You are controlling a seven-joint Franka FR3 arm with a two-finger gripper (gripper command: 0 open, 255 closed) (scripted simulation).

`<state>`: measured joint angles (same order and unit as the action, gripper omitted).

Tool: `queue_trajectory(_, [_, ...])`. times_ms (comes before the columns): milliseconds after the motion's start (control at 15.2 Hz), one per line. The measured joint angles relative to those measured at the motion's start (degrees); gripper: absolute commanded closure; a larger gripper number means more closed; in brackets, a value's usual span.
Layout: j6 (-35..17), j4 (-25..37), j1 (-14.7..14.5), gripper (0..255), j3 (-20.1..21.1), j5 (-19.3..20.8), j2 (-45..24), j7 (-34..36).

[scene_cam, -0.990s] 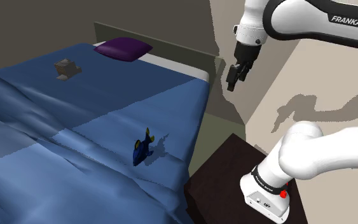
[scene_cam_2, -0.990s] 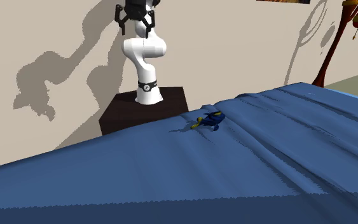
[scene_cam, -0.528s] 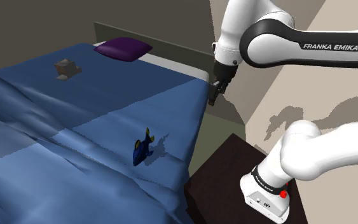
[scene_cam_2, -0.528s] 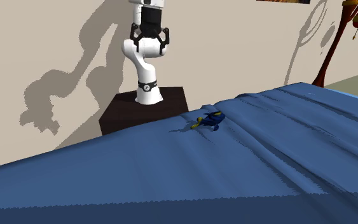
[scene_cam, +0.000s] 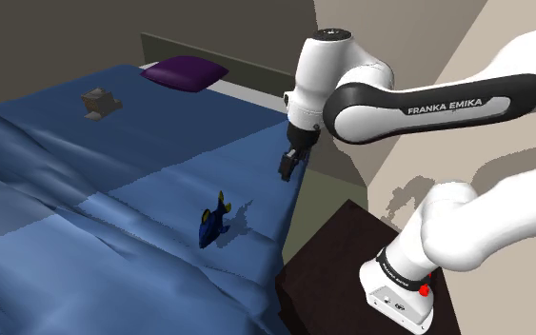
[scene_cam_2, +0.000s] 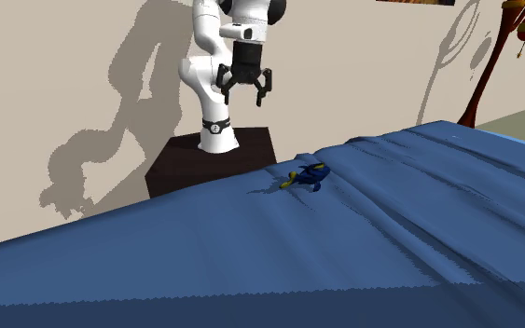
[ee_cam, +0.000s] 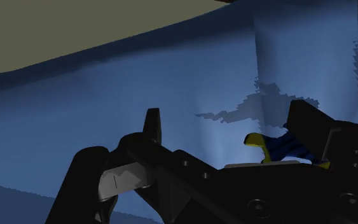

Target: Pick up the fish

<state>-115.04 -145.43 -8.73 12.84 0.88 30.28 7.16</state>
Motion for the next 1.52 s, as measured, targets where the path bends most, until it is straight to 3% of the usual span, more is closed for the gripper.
queue_trajectory(660, [-18.74, 1.37, -2.31, 0, 8.01, 3.36, -17.17, 6.07])
queue_trajectory(1122, [-28.29, 7.23, -3.17, 0, 12.24, 14.34, -32.22, 15.01])
queue_trajectory(1518, [-32.7, 7.41, -3.89, 0, 11.53, 20.44, -37.6, 19.84])
